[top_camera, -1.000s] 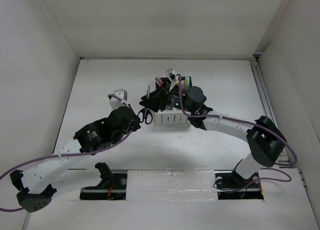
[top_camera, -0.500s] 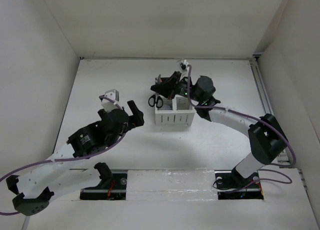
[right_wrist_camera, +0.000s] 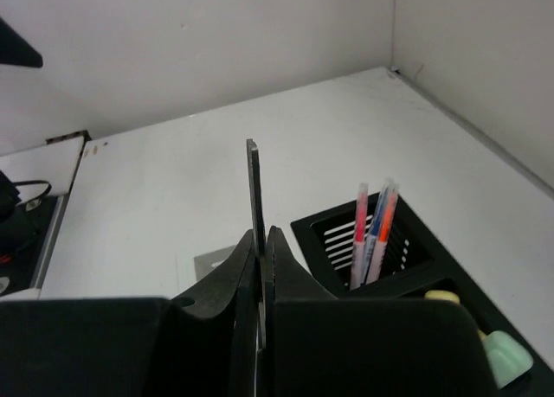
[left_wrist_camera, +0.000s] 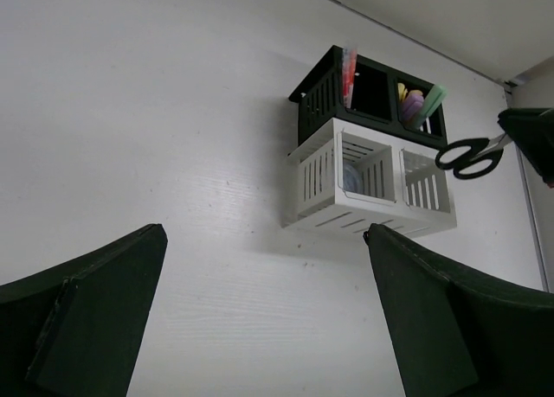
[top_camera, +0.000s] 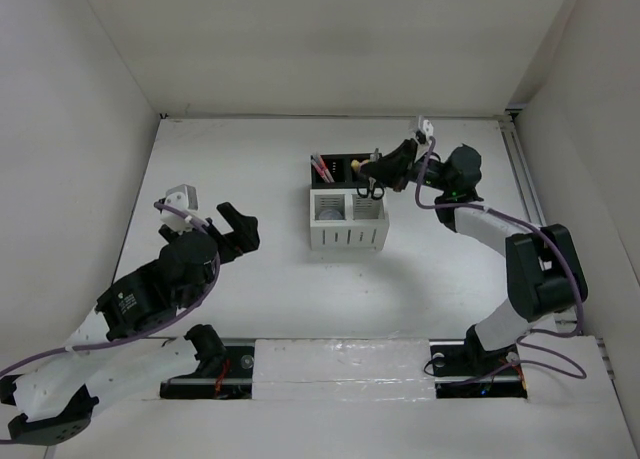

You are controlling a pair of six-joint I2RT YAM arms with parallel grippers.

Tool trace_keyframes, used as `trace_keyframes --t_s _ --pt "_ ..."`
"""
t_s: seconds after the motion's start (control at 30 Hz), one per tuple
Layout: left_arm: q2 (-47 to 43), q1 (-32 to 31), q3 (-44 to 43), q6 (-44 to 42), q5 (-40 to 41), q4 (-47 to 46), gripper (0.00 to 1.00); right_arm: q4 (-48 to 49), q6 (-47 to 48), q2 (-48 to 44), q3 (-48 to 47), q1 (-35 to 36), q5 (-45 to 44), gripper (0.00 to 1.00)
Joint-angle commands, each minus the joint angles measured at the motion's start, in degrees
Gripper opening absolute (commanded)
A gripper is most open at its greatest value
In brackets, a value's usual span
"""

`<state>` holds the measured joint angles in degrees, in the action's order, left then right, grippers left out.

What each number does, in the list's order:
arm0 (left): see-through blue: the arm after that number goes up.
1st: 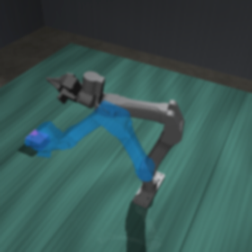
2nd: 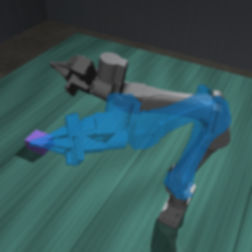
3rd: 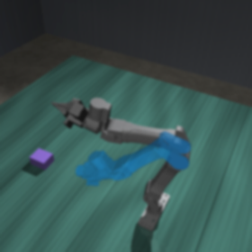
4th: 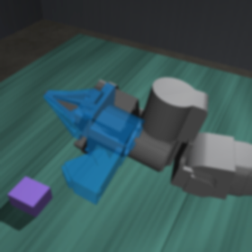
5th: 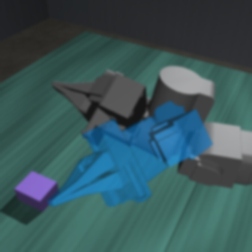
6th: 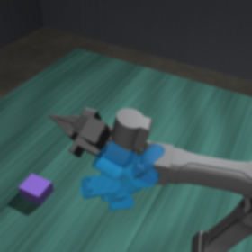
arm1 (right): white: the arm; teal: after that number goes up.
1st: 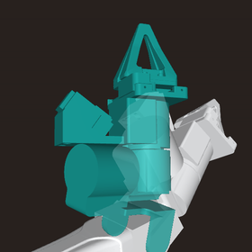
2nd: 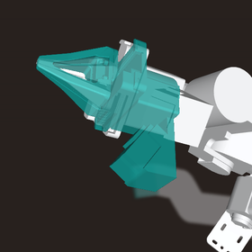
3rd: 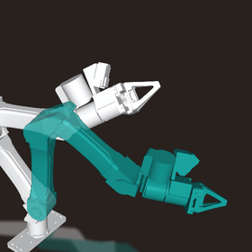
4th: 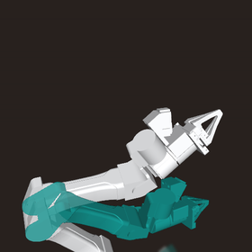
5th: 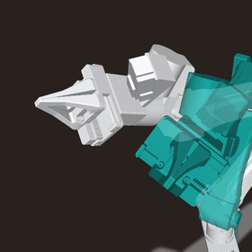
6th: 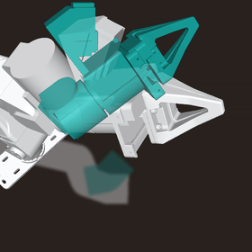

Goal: Sort the stationery into containers
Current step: Place the scissors in the storage box.

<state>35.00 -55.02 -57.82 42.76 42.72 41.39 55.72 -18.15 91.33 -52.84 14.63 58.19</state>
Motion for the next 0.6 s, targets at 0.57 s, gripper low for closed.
trace_keyframes --t_s 0.57 --pt "-4.1 -0.2 1.5 -2.1 0.9 -2.6 1.00 -0.3 14.5 -1.3 6.6 1.2 -1.1 0.24"
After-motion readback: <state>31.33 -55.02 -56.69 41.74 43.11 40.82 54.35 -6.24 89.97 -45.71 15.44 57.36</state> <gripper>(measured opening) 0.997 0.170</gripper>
